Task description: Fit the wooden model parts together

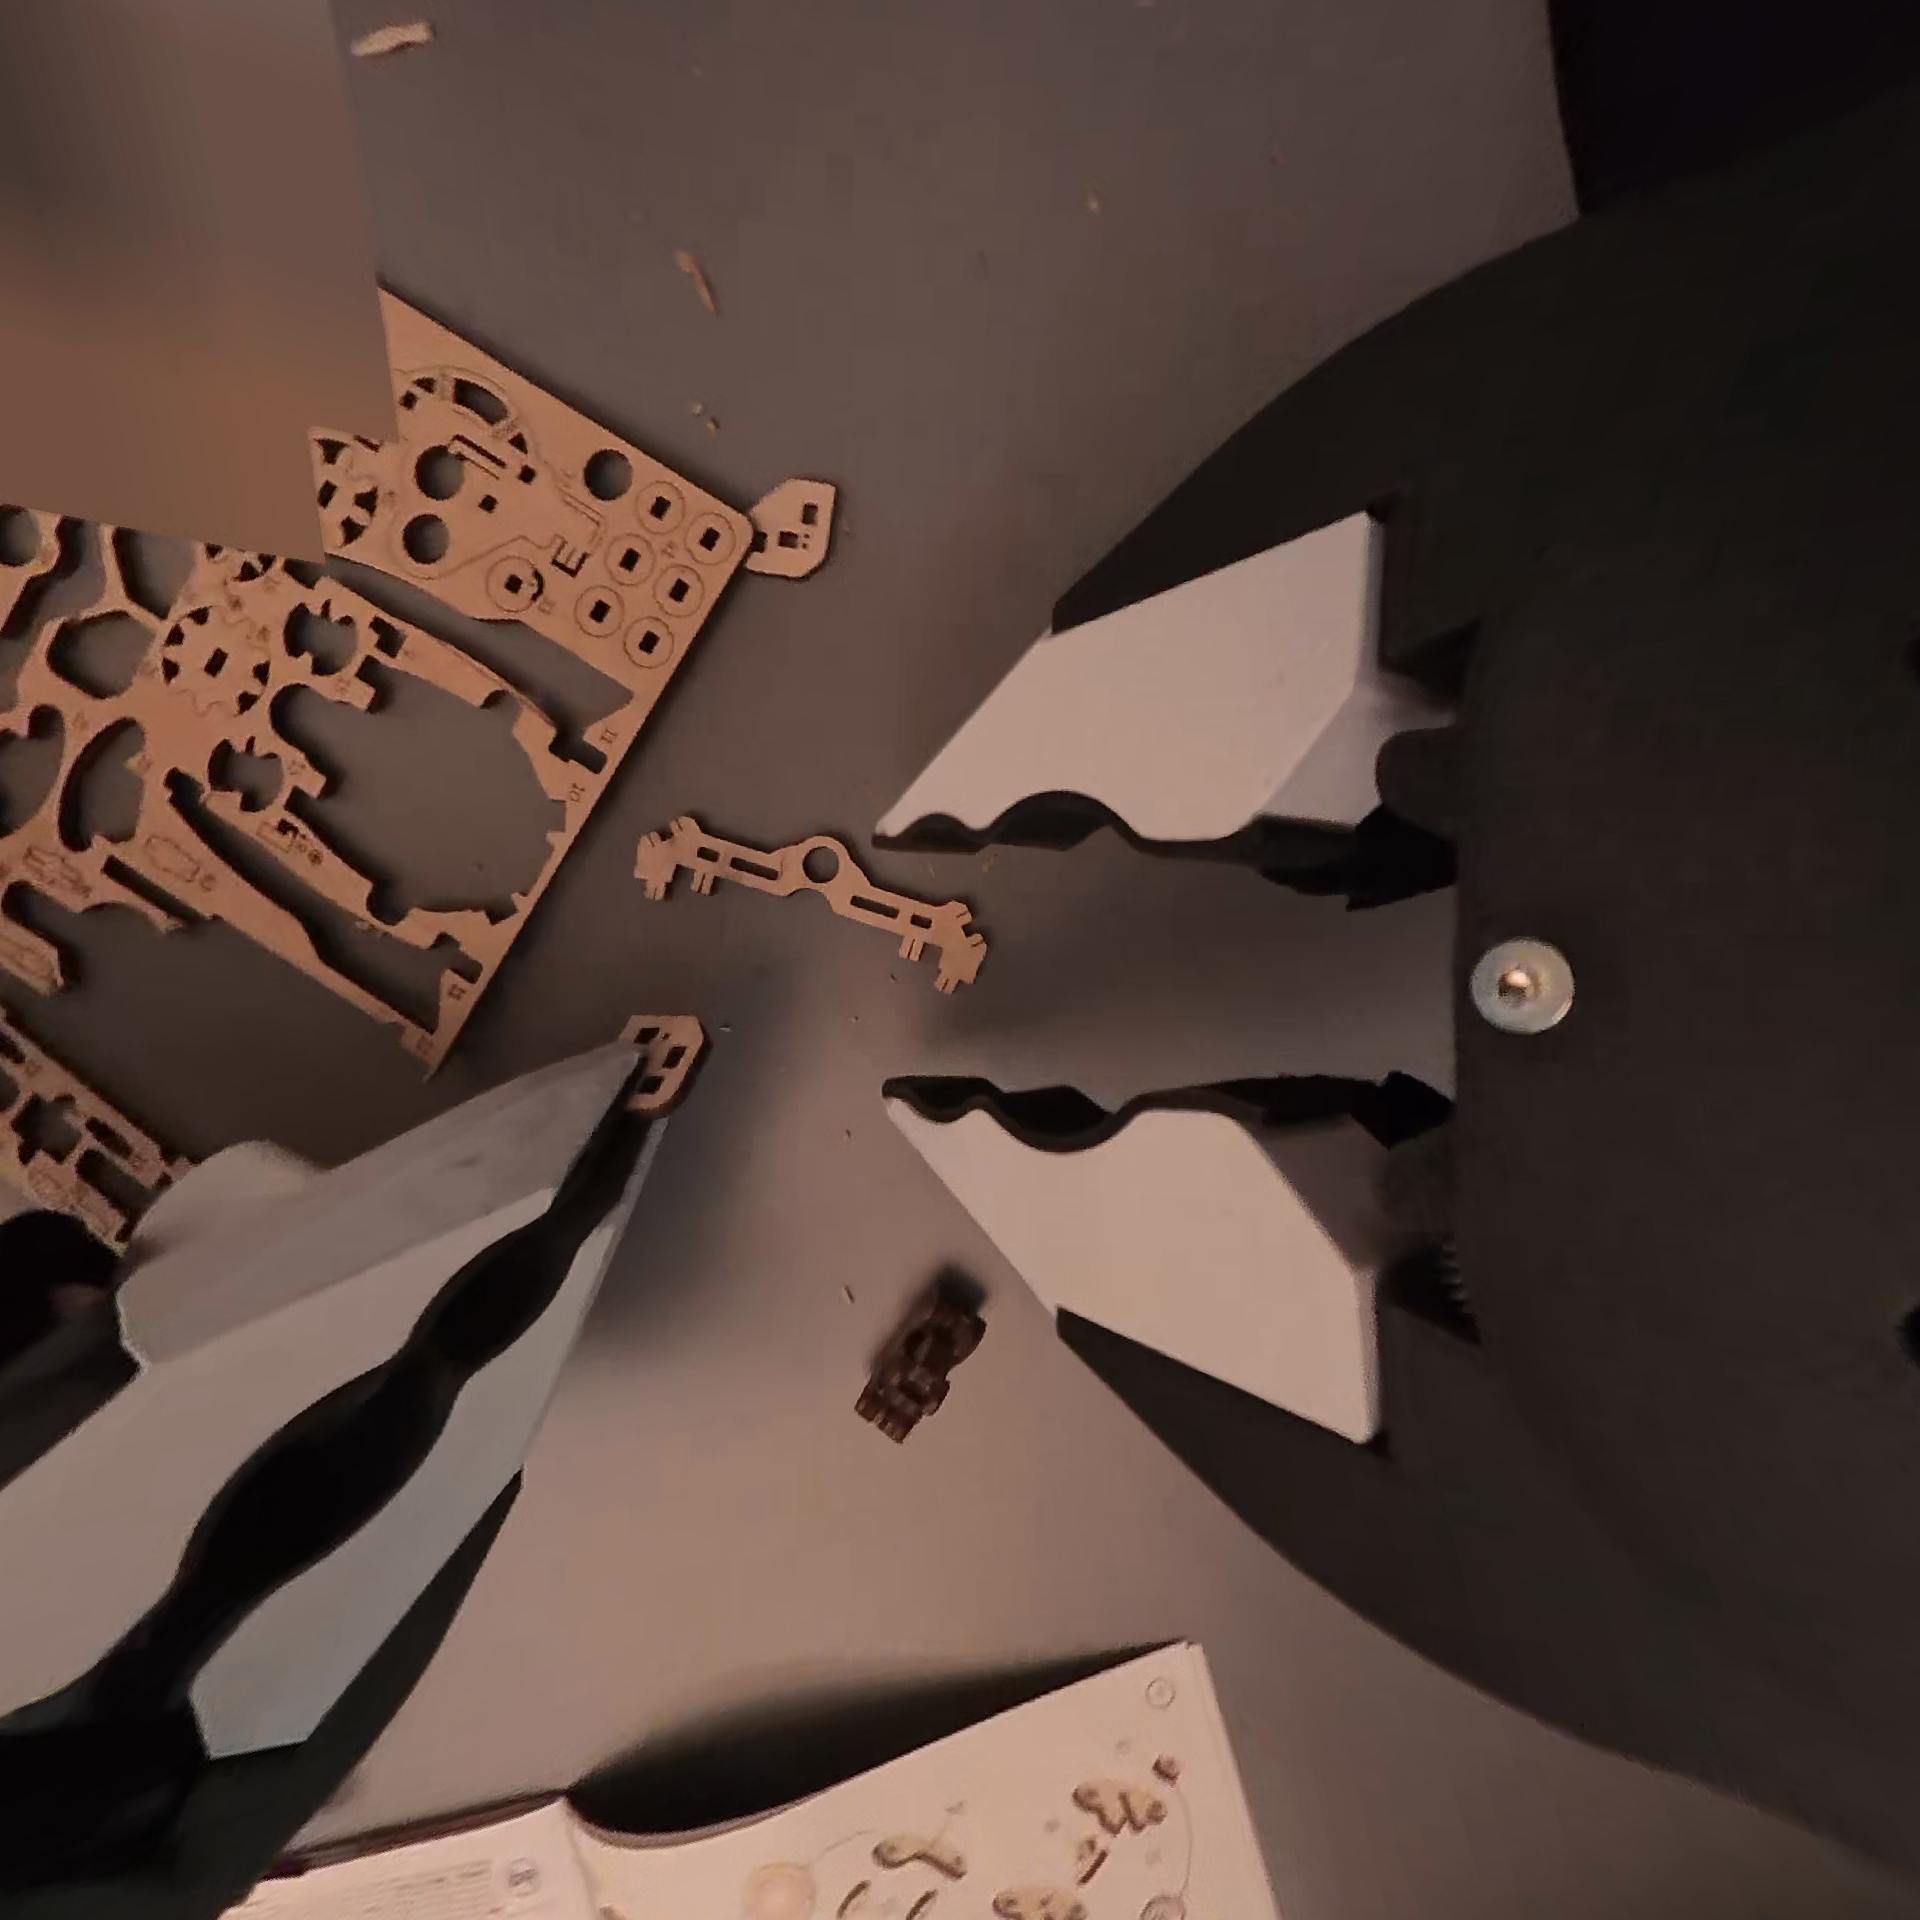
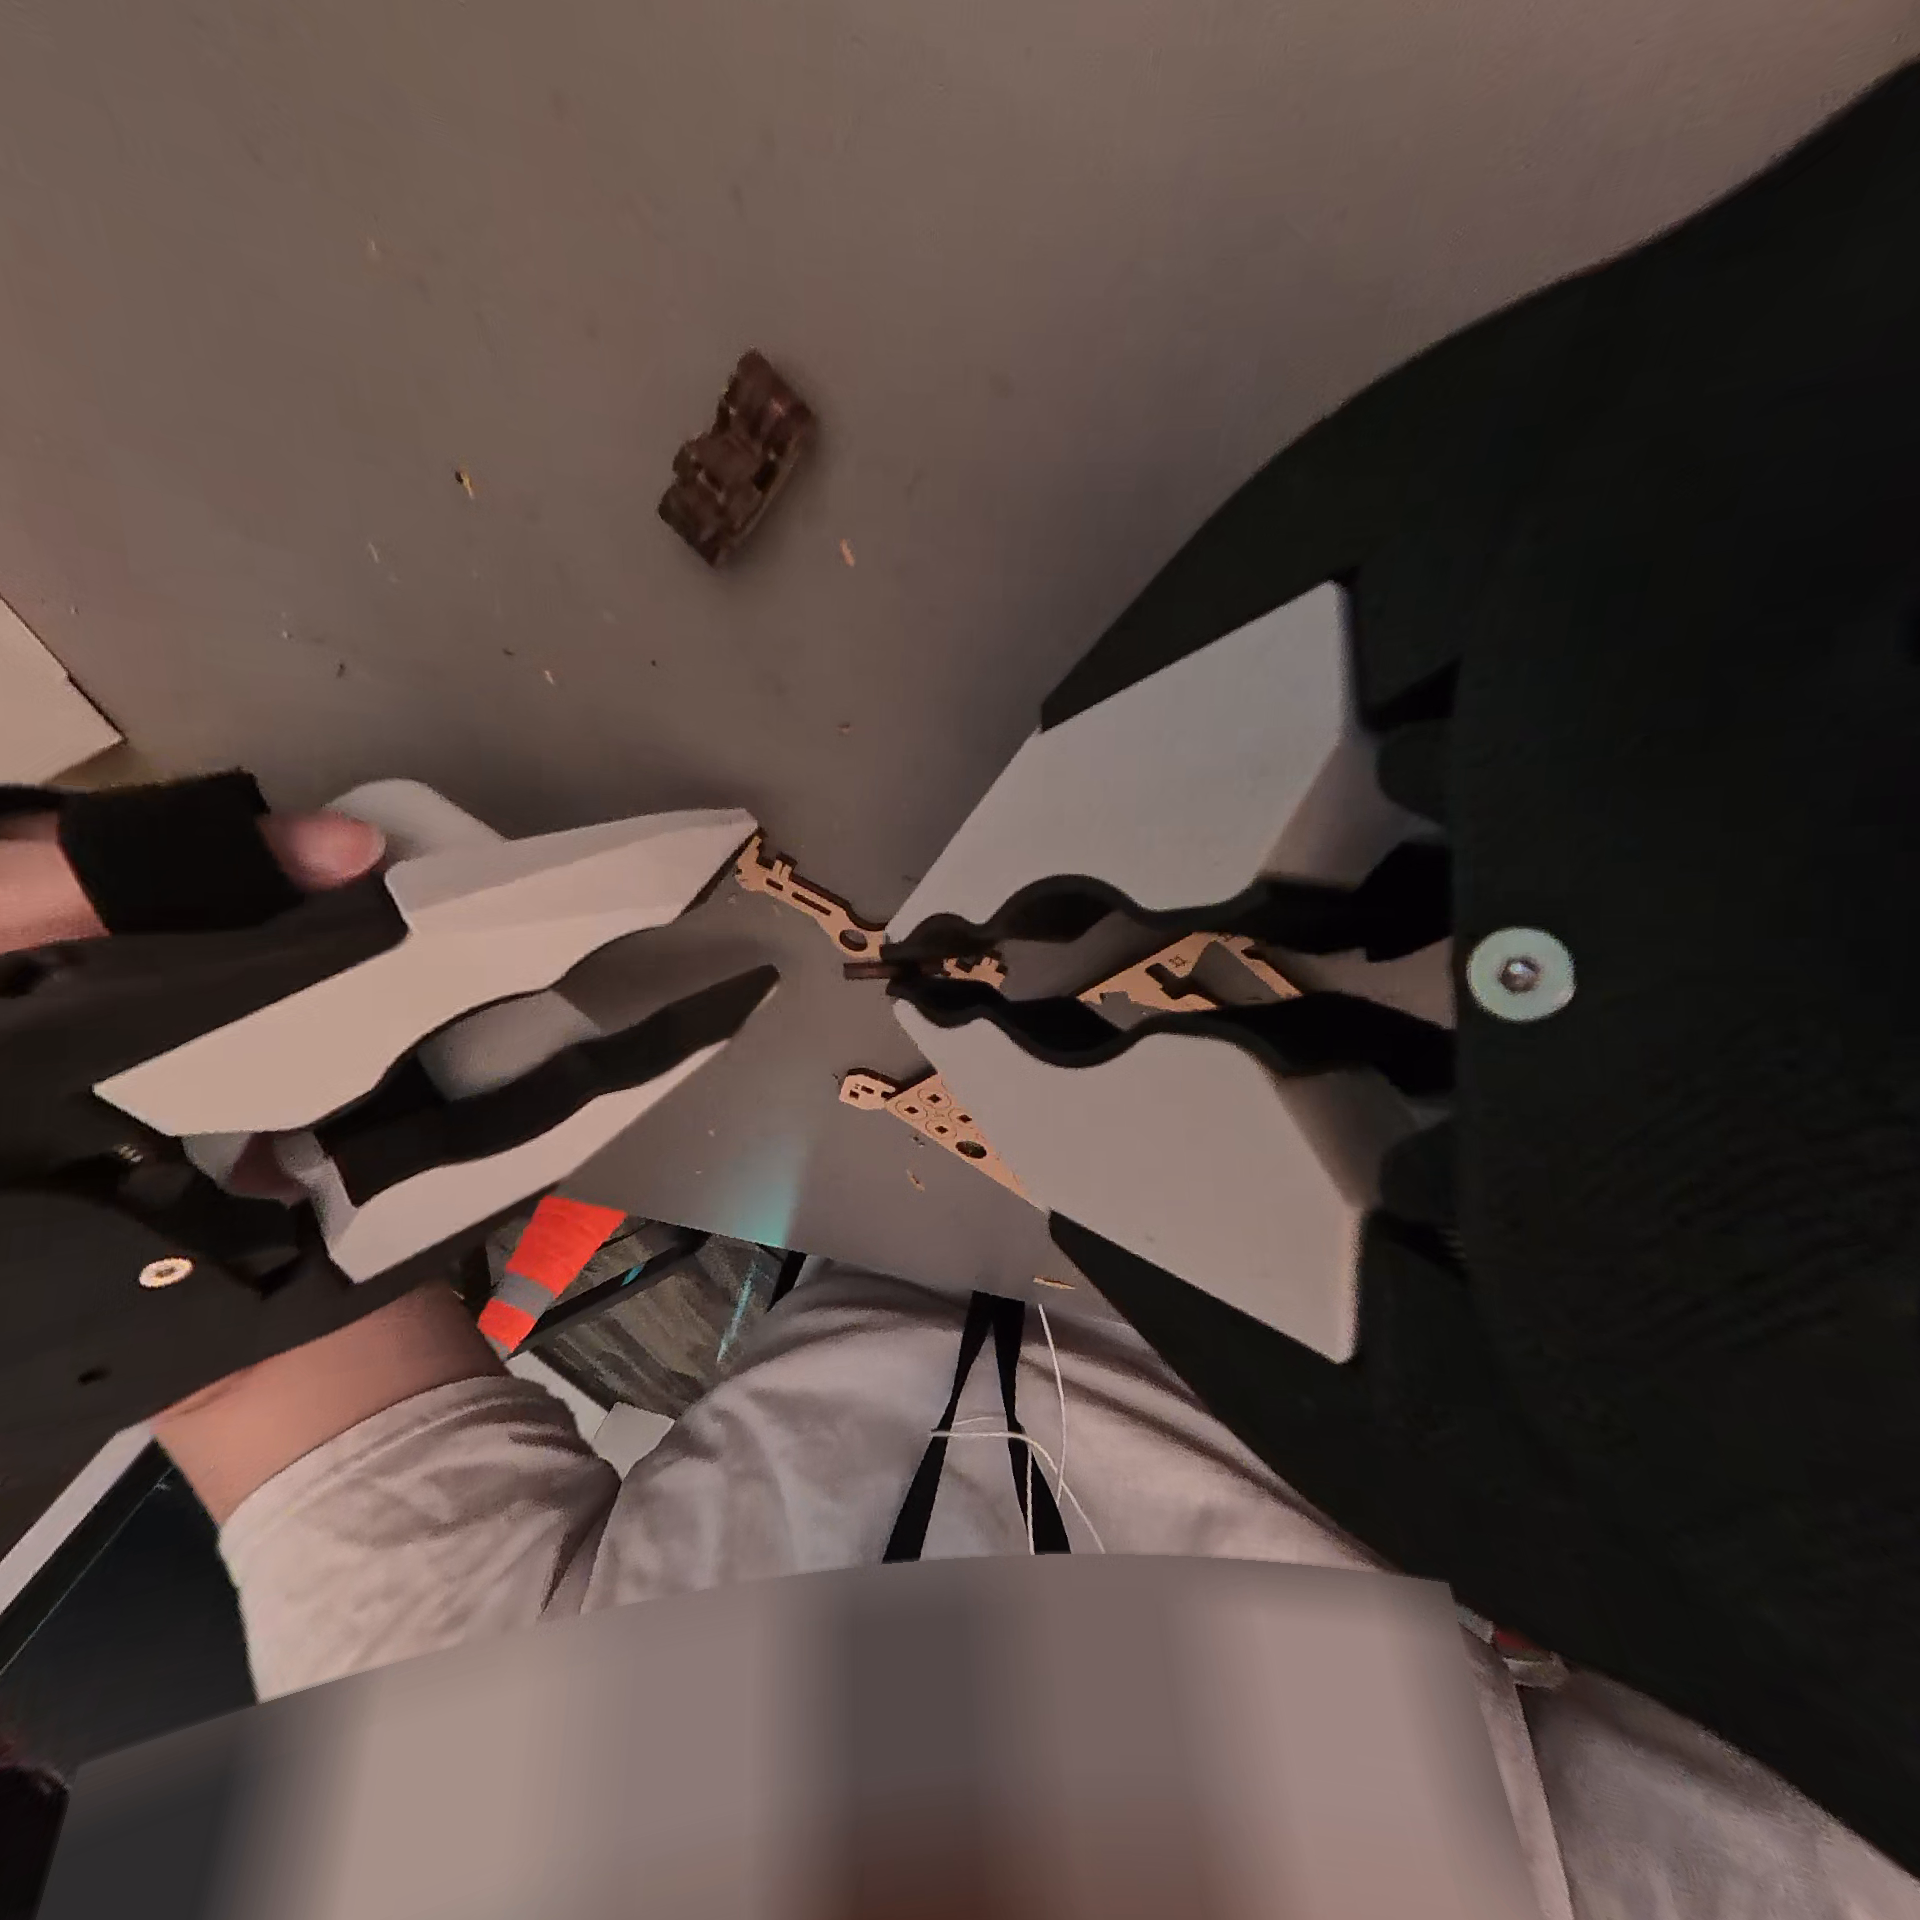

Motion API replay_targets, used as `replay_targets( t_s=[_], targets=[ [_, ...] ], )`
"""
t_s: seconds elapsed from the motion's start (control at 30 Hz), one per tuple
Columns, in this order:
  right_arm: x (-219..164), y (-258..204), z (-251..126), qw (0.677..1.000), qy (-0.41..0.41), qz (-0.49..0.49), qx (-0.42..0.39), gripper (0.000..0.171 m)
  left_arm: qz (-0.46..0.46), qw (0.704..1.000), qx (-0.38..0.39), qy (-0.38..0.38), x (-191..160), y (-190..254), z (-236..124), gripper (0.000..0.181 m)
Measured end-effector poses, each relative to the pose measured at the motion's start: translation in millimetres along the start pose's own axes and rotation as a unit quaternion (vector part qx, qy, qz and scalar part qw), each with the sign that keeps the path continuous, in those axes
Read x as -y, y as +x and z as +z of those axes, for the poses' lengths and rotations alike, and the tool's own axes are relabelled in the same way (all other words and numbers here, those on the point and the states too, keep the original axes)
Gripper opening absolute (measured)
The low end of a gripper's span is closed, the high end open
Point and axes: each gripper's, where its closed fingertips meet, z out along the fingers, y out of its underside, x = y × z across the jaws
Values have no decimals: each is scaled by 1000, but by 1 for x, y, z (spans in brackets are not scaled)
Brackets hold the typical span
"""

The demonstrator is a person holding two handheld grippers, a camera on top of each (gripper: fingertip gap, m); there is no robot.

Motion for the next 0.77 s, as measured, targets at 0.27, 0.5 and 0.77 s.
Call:
replay_targets(
  t_s=[0.27,0.5,0.77],
  targets=[
    [1,1,-2,1000,6,7,8,1,33,996,-56,-65,-17,-1,7,35],
    [-1,2,-2,1000,2,13,9,1,44,997,-40,-55,-16,-5,10,17],
    [-3,2,-2,991,19,125,44,1,170,969,173,-51,-16,-11,3,17]
  ],
)
